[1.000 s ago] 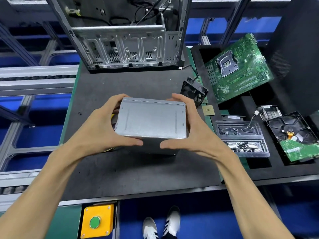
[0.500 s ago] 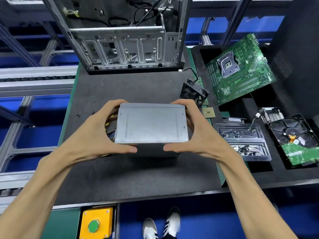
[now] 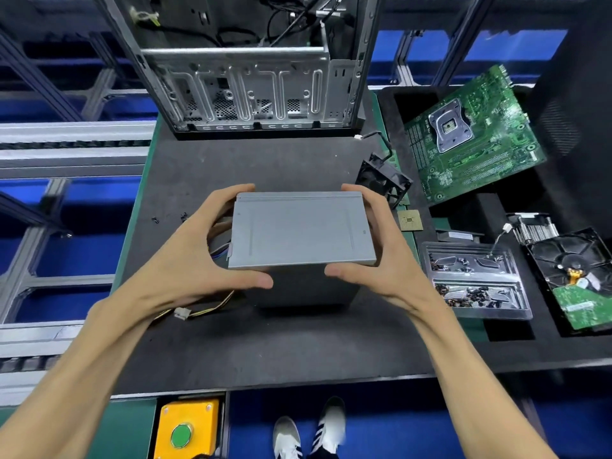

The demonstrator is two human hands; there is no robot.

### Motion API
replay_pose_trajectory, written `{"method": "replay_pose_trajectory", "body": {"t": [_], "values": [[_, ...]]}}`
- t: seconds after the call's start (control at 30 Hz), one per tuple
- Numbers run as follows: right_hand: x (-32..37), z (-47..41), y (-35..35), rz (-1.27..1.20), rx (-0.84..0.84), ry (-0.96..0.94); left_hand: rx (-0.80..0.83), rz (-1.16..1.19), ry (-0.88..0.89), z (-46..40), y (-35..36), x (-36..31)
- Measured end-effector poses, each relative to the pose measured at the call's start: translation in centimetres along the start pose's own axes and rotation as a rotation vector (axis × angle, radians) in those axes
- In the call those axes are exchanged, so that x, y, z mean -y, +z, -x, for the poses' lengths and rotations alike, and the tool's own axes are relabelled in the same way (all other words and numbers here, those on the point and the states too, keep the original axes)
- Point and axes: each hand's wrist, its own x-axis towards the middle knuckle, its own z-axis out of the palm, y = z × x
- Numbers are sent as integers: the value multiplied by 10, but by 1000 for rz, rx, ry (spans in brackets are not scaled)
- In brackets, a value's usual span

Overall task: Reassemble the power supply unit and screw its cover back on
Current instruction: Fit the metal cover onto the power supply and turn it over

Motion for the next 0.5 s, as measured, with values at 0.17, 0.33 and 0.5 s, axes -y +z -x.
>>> {"method": "replay_pose_trajectory", "body": {"t": [0.17,0.33,0.5], "values": [[-4,-1,4,-82,-51,23,-16,49,25,1,3,1],[-7,-9,13,-178,-107,68,-178,112,41,3,19,-3],[-2,-24,19,-187,-305,106,-312,78,23,1,28,-14]]}}
